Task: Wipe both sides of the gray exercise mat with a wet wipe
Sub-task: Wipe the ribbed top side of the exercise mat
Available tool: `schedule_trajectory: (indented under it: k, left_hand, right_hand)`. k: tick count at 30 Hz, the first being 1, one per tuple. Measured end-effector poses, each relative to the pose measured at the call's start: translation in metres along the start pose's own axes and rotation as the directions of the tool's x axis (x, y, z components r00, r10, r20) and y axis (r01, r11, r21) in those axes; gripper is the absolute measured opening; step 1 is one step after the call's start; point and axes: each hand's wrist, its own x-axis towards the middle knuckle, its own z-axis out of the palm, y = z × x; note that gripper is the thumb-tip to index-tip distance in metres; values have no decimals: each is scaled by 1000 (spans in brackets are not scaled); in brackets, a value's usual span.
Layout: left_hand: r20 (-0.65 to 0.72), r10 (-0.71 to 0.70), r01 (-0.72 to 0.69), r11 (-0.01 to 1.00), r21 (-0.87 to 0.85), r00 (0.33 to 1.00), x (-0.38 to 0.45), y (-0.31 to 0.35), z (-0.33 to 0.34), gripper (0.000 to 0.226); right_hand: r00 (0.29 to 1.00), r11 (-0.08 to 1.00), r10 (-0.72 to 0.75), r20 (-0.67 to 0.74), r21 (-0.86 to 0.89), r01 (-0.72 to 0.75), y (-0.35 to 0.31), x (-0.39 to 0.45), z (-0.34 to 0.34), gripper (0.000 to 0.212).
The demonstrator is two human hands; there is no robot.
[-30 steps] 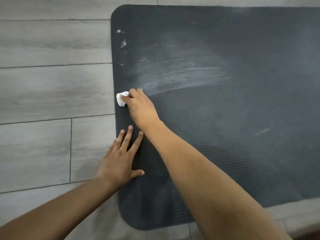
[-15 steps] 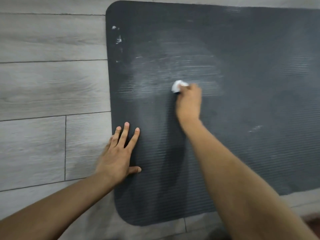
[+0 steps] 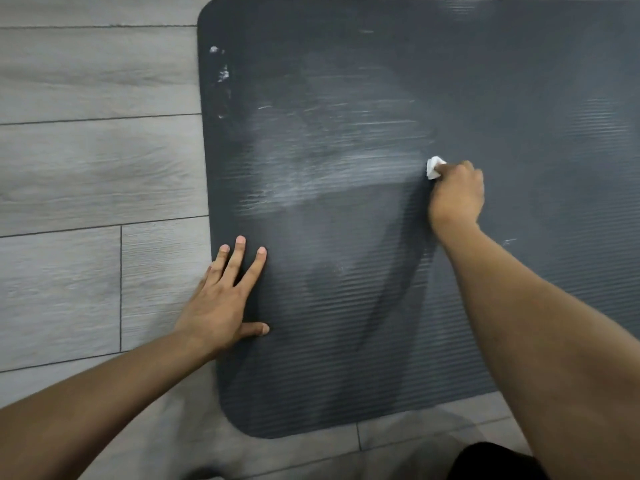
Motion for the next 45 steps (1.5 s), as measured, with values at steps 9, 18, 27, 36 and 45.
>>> schedule_trajectory:
  k: [9, 18, 27, 36, 45]
  left_hand:
    - [-9, -22, 22, 1000, 16, 1000, -9, 3, -10, 125]
    - [-224, 111, -74, 983, 165, 968, -58, -8, 19, 70]
    - [-233, 124, -98, 988, 119, 965, -60, -15, 33, 72]
    - [-195, 96, -63, 983, 170, 976, -57, -13, 31, 73]
    - [-147, 66, -39, 983, 178, 987, -47, 7, 11, 59]
  right_hand:
    - [836, 825, -540, 97, 258, 503, -155, -161, 37, 22]
    - [938, 936, -345, -38, 59, 347, -59, -112, 9, 21]
    - [989, 974, -149, 8, 171, 146, -42, -137, 16, 25]
    - [841, 820, -541, -13, 213, 531, -116, -196, 29, 14]
    - [972, 967, -233, -30, 97, 235, -36, -115, 8, 21]
